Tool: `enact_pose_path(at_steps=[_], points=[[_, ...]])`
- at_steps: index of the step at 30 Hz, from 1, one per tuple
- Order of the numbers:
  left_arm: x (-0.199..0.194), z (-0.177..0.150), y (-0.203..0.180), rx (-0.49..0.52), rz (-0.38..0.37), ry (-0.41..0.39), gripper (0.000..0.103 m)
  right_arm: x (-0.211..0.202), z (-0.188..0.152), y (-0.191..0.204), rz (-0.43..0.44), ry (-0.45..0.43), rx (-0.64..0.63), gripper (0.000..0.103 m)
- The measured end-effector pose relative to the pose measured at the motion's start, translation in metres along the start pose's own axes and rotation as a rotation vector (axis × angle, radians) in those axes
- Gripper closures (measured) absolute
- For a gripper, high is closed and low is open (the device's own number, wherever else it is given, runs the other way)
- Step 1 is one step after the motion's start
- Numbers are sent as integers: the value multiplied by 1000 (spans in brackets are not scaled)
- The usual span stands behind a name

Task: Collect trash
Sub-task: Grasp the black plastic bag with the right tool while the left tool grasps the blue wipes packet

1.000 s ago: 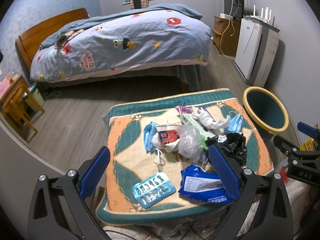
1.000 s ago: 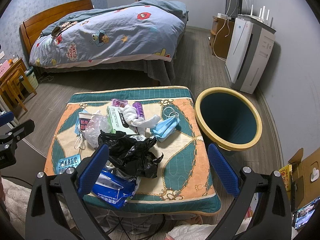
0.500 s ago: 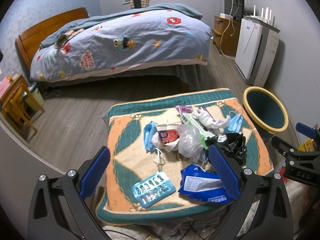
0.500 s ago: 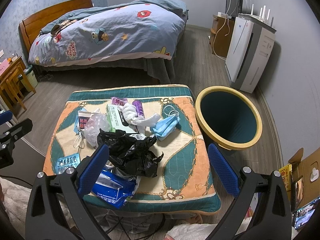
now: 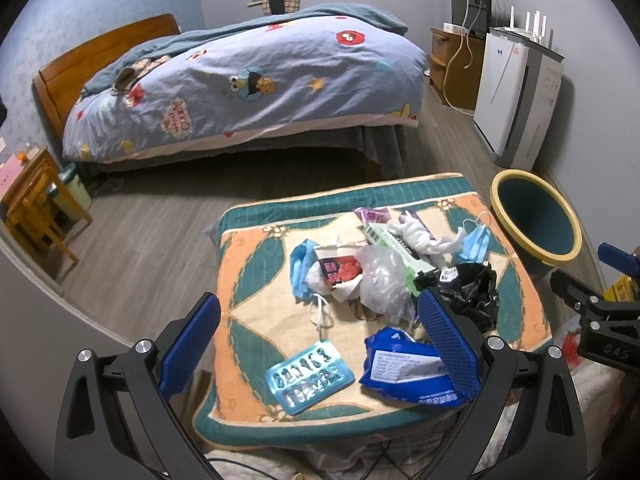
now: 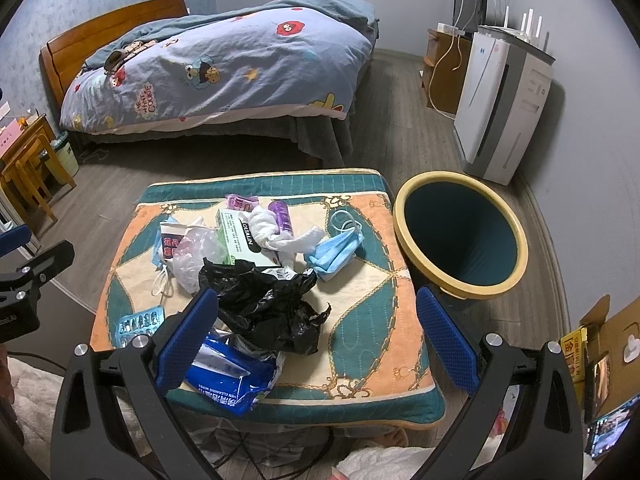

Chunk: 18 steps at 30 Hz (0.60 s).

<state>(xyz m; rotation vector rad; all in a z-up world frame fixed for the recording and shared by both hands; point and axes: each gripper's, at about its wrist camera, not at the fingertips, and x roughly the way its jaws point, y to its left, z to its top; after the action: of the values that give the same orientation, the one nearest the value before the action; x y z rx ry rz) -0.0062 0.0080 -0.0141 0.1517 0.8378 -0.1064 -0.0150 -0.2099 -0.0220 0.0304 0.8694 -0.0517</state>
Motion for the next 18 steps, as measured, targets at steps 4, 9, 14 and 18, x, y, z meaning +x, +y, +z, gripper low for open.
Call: enact_pose_path(at_steps=[4, 9, 14, 18], points=[[1, 0, 0, 1, 0, 1, 5, 0, 0, 0, 0, 1, -1, 5], [1, 0, 0, -2, 0, 3, 5, 1, -2, 1, 2, 6, -5, 5], [6, 0, 0, -15, -1, 20, 5, 9, -4, 12, 29, 49, -61, 5], [11, 1, 3, -34, 4, 41, 5, 28, -8, 33, 58, 111, -139, 5]])
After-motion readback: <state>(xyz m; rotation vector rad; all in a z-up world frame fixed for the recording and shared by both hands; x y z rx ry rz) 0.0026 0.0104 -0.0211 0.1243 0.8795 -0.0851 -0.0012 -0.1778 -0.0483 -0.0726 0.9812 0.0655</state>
